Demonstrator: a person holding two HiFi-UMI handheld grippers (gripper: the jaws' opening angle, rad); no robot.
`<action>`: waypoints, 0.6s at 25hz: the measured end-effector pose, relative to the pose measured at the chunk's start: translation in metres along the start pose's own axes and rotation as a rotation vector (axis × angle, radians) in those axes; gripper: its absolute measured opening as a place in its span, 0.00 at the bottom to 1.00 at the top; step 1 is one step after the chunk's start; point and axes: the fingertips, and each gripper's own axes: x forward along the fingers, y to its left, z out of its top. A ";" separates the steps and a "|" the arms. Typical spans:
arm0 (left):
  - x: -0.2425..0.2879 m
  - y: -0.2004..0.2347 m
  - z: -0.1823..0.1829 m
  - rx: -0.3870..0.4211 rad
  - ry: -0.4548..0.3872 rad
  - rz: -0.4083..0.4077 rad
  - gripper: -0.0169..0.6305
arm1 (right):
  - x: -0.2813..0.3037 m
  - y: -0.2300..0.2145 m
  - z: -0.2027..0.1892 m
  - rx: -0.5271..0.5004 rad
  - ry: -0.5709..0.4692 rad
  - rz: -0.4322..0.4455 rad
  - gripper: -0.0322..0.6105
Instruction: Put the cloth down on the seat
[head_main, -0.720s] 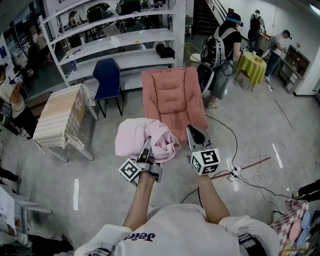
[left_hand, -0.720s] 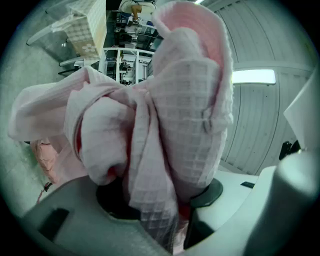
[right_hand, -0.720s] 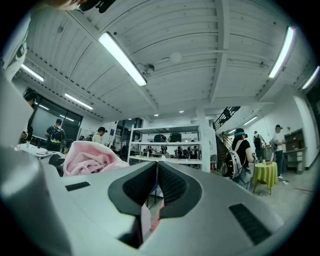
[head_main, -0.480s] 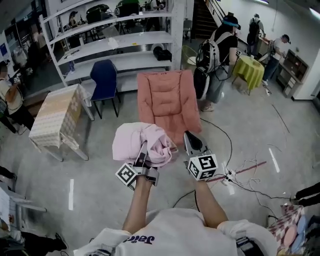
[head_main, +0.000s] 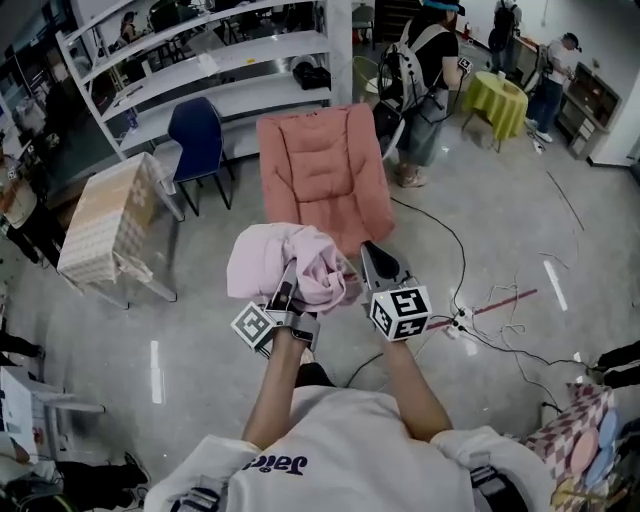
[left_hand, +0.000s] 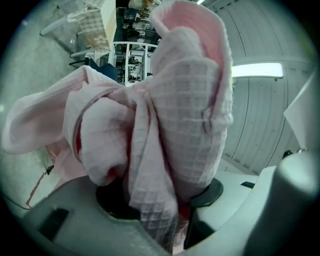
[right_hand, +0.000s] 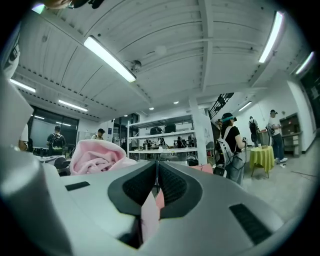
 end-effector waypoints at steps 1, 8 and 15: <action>0.003 0.002 -0.001 0.005 0.008 -0.001 0.41 | 0.002 -0.002 -0.001 -0.002 0.000 -0.002 0.09; 0.048 0.035 0.014 -0.085 0.015 -0.003 0.41 | 0.046 -0.023 -0.015 0.031 0.003 -0.003 0.09; 0.130 0.076 0.056 -0.096 0.067 0.003 0.41 | 0.136 -0.051 -0.001 0.009 -0.014 -0.008 0.09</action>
